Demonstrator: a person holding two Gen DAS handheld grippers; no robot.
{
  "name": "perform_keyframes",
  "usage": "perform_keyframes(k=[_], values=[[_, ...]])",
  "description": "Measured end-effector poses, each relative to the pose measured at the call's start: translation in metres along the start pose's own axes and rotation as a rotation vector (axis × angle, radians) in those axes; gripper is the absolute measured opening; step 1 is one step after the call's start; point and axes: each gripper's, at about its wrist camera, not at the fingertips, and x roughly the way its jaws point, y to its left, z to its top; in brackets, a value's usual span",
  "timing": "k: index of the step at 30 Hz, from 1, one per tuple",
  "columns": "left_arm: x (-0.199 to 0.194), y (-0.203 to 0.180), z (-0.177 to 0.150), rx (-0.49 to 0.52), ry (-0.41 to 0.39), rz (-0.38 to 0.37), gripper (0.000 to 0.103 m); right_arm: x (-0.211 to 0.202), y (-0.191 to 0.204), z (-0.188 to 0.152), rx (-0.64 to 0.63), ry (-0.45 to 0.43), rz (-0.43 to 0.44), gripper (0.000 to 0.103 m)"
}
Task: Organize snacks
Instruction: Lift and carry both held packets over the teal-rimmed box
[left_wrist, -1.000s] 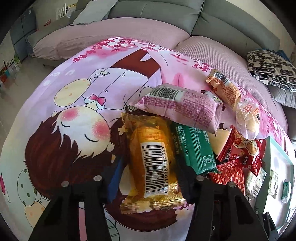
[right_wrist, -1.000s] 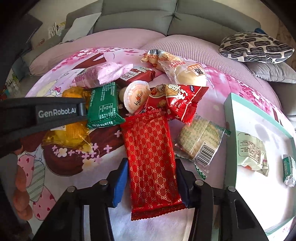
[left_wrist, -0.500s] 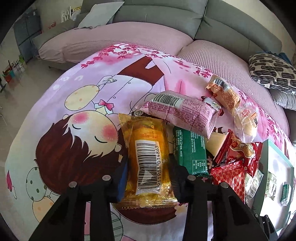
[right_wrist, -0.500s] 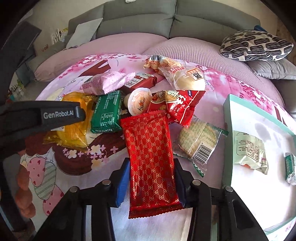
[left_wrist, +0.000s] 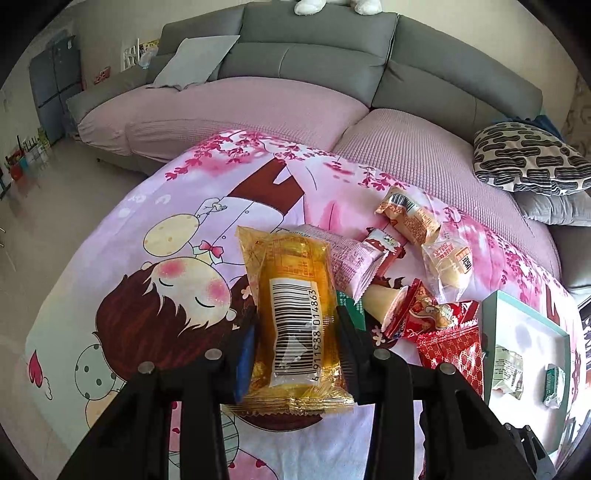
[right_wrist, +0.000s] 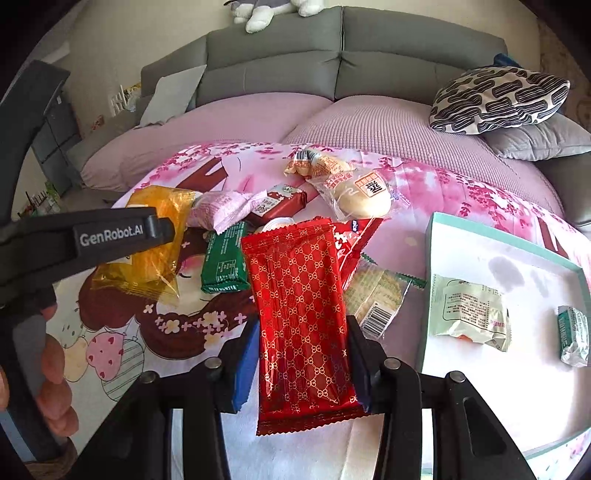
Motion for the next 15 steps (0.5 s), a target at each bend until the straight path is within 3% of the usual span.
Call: perform_keyframes(k=[15], values=[[-0.025, -0.028, -0.001, 0.037, -0.051, -0.027, 0.041, -0.025, -0.025, 0.006, 0.051, -0.058, 0.0, 0.046]])
